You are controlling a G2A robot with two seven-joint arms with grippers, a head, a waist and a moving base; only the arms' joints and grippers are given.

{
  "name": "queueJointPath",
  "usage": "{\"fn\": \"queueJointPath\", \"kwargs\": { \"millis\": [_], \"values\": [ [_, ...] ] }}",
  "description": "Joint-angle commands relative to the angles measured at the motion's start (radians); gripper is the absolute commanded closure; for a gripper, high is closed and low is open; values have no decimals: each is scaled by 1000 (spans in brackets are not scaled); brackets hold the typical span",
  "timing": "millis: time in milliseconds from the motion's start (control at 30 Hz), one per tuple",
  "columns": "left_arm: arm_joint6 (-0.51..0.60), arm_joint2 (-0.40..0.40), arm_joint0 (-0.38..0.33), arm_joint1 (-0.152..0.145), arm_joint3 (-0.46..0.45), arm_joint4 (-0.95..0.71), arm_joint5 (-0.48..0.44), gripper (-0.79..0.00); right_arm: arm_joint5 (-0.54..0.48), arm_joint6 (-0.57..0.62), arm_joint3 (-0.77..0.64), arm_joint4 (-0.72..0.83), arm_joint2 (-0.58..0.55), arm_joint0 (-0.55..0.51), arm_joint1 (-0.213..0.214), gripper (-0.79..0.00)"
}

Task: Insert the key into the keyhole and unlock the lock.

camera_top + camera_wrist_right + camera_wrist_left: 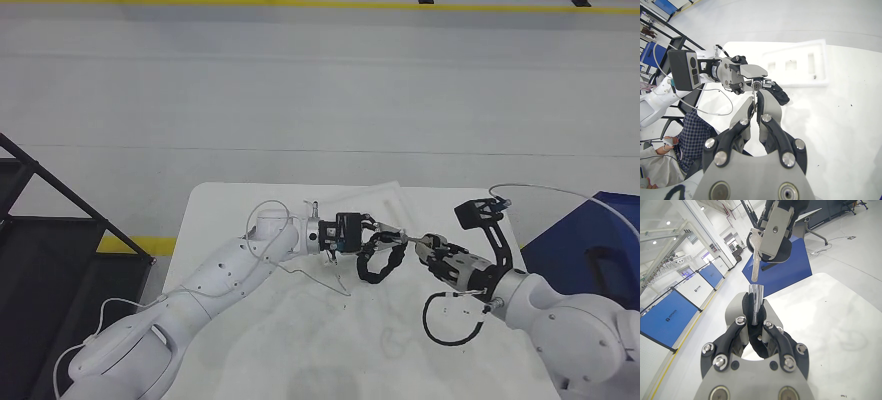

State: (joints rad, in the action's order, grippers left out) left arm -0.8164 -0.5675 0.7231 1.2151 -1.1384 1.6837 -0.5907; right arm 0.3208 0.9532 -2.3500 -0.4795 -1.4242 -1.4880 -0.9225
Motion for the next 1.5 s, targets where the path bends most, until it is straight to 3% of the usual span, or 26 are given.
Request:
{"fn": "queueJointPath", "kwargs": {
  "millis": [0,1467],
  "values": [
    [-6,-2,0,1,2,6,-1,0,8,10,0,-4,5,5,0,0],
    [-34,-48,24,20,10,66,-22,0,43,57,0,-9,16,18,-5,0]
  ]
}}
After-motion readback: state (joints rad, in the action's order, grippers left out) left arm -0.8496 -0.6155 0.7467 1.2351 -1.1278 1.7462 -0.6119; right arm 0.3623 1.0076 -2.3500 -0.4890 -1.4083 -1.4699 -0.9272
